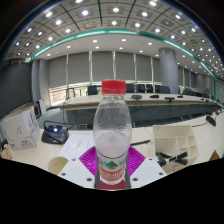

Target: Pour water

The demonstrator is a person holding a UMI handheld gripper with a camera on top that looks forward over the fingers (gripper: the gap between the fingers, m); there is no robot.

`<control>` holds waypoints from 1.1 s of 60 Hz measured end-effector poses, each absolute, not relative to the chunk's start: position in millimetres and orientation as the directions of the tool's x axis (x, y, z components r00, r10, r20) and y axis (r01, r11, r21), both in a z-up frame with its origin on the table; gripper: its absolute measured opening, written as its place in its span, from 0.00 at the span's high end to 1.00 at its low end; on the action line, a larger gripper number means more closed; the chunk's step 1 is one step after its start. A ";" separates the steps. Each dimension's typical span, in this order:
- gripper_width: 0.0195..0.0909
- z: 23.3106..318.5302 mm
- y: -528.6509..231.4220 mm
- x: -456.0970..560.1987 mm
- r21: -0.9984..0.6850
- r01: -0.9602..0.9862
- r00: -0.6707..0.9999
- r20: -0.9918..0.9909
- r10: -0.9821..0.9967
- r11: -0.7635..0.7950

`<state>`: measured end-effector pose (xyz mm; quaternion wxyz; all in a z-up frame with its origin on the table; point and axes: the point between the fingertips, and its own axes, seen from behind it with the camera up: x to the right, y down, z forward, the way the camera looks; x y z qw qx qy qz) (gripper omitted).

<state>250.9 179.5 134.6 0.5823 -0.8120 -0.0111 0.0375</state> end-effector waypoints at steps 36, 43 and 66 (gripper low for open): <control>0.32 63.9 168.6 246.5 -0.919 0.036 0.996 -0.001 0.093 -0.392; 0.11 75.8 154.0 249.7 -0.915 0.020 0.998 -0.006 0.062 -0.404; 0.07 163.6 -11.8 190.7 -0.845 0.038 0.999 0.036 0.013 -0.533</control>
